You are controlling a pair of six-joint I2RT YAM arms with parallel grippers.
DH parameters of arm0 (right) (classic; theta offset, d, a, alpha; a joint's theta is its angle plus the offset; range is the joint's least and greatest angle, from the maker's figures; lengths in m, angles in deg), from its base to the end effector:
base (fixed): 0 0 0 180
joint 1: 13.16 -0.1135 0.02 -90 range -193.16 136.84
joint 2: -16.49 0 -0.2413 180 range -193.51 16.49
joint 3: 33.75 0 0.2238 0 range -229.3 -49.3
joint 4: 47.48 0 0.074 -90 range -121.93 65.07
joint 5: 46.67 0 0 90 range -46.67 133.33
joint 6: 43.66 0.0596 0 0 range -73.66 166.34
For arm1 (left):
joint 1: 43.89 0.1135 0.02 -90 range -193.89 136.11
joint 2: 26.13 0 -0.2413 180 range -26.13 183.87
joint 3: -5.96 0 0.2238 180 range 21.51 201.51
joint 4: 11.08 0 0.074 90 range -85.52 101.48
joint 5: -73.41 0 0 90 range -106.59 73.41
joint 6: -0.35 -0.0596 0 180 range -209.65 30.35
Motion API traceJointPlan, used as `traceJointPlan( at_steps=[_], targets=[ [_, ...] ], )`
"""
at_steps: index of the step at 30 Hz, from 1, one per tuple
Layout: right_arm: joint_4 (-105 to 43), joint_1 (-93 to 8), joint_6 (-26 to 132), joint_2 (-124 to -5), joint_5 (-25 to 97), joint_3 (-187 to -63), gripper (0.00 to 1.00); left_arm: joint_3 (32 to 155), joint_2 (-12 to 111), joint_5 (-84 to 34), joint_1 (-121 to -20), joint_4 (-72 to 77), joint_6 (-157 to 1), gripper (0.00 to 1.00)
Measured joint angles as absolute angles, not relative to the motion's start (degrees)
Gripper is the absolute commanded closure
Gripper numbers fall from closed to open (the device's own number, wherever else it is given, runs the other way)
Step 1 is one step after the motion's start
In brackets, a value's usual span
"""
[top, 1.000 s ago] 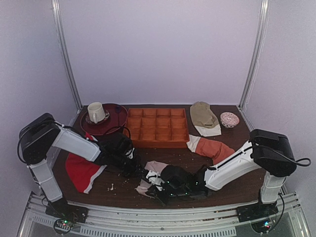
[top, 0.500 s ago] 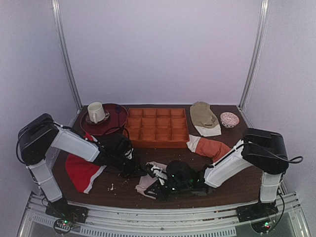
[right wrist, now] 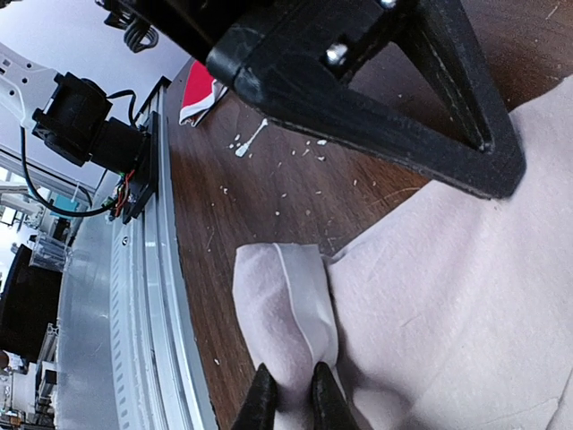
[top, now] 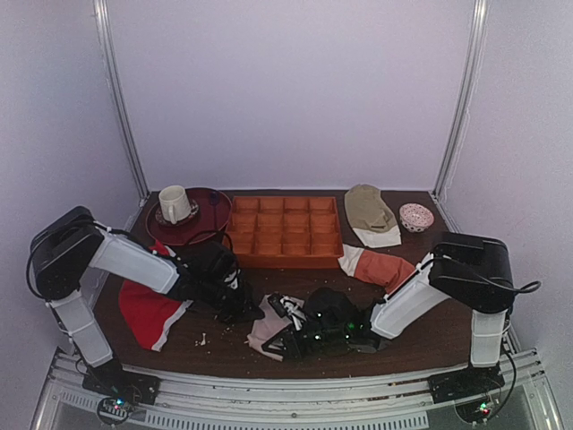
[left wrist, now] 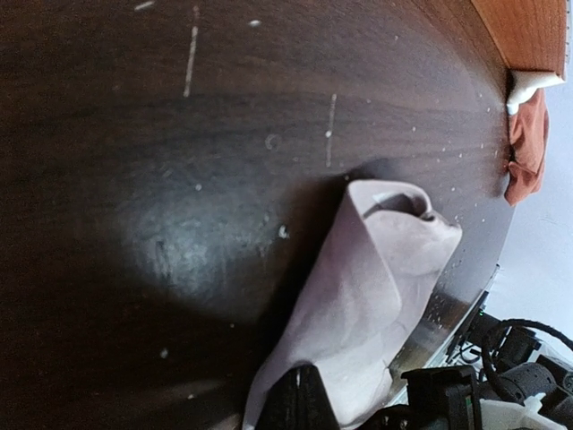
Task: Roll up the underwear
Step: Roll the underwear at the center of the board.
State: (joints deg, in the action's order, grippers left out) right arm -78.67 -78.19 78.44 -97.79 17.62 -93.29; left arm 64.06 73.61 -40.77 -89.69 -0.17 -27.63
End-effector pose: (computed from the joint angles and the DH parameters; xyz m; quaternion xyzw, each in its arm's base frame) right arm 0.1308 0.3422 0.0997 -0.3481 0.7476 0.5237 0.2140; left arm 0.1959 -0.2365 0.1007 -0.0641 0.9263 -0.3705 0.0246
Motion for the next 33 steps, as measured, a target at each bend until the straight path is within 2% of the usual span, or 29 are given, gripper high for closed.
traceJointPlan(
  at_steps=[9,19,26,33],
  targets=[
    [-78.19,-77.34,82.0,-98.29,15.74,-93.72,1.0,63.97,72.47,-39.31,-89.69,1.84,-27.65,1.0],
    [-80.88,-73.6,87.05,-103.23,5.59,-97.18,1.0,63.9,71.01,-38.26,-89.69,4.22,-27.69,1.0],
    [-81.01,-72.64,88.23,-103.75,2.93,-97.61,1.0,63.99,67.16,-37.86,-89.69,7.37,-28.81,0.96],
    [-80.83,-72.03,88.87,-104.13,0.76,-98.01,1.0,63.93,57.35,-36.75,-89.69,12.42,-30.34,0.88]
  ],
)
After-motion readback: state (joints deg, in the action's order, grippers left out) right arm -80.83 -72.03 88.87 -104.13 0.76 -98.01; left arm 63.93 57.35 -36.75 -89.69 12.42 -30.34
